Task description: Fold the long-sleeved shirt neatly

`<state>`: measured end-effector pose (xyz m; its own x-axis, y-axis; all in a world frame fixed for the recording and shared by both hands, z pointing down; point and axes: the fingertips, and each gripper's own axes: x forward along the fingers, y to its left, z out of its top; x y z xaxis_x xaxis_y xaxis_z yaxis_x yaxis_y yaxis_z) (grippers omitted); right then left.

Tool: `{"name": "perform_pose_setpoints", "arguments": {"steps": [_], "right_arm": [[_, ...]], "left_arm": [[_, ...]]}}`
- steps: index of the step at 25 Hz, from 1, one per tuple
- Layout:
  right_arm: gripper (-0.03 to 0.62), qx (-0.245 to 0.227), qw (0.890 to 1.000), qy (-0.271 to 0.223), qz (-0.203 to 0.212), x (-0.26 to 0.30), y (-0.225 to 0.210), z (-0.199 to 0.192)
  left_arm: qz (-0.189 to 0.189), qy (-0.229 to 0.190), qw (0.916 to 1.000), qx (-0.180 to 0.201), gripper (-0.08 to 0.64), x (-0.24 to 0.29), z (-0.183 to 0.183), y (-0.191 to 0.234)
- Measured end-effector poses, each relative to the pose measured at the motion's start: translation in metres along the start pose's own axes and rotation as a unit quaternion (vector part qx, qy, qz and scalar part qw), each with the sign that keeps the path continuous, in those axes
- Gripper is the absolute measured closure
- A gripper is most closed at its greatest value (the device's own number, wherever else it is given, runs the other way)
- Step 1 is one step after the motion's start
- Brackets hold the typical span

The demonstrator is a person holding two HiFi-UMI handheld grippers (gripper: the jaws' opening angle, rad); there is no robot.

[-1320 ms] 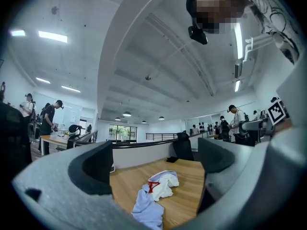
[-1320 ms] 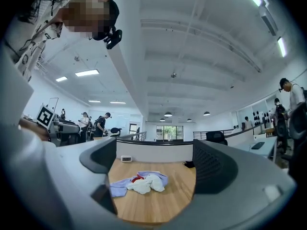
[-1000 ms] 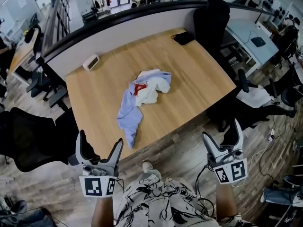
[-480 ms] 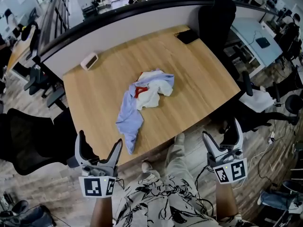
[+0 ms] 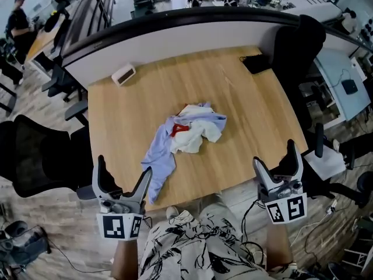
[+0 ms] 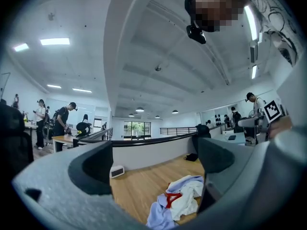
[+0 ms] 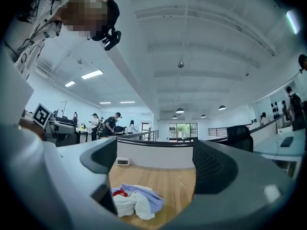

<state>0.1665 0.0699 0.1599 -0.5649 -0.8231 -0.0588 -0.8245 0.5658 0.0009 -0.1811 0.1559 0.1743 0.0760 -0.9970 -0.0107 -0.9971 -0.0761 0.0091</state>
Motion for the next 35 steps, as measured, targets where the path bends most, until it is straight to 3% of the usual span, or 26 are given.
{"name": "perform_pose_setpoints", "arguments": {"steps": [6,11,16,20,23,28,33,35], "right_arm": [[0.1,0.002,0.999,0.015,0.05,0.062,-0.046,-0.013],[0.1,-0.004,0.993,0.035,0.116,0.115,-0.064,-0.026],[0.1,-0.005,0.977,0.066,0.202,0.16,-0.064,-0.049],[0.101,-0.03,0.961,0.087,0.26,0.191,-0.05,-0.074],[0.104,-0.074,0.936,0.125,0.319,0.204,-0.023,-0.098],[0.13,-0.151,0.88,0.204,0.403,0.219,0.031,-0.143],[0.219,-0.168,0.824,0.272,0.468,0.234,0.088,-0.185],[0.285,-0.174,0.806,0.293,0.484,0.242,0.108,-0.205]], "left_arm": [[0.05,0.011,0.9986,0.01,0.015,0.04,-0.002,-0.008],[0.106,0.028,0.994,0.01,0.015,0.057,-0.01,-0.011],[0.168,0.049,0.9845,0.011,0.015,0.056,-0.022,-0.019],[0.176,0.066,0.9818,0.029,0.015,0.059,-0.036,-0.019],[0.171,0.095,0.9803,0.028,0.015,0.057,-0.051,-0.019],[0.143,0.131,0.9806,0.031,0.015,0.056,-0.083,-0.005],[0.116,0.138,0.9831,0.034,0.015,0.069,-0.11,0.008],[0.107,0.145,0.9832,0.029,0.016,0.074,-0.124,0.009]]}}
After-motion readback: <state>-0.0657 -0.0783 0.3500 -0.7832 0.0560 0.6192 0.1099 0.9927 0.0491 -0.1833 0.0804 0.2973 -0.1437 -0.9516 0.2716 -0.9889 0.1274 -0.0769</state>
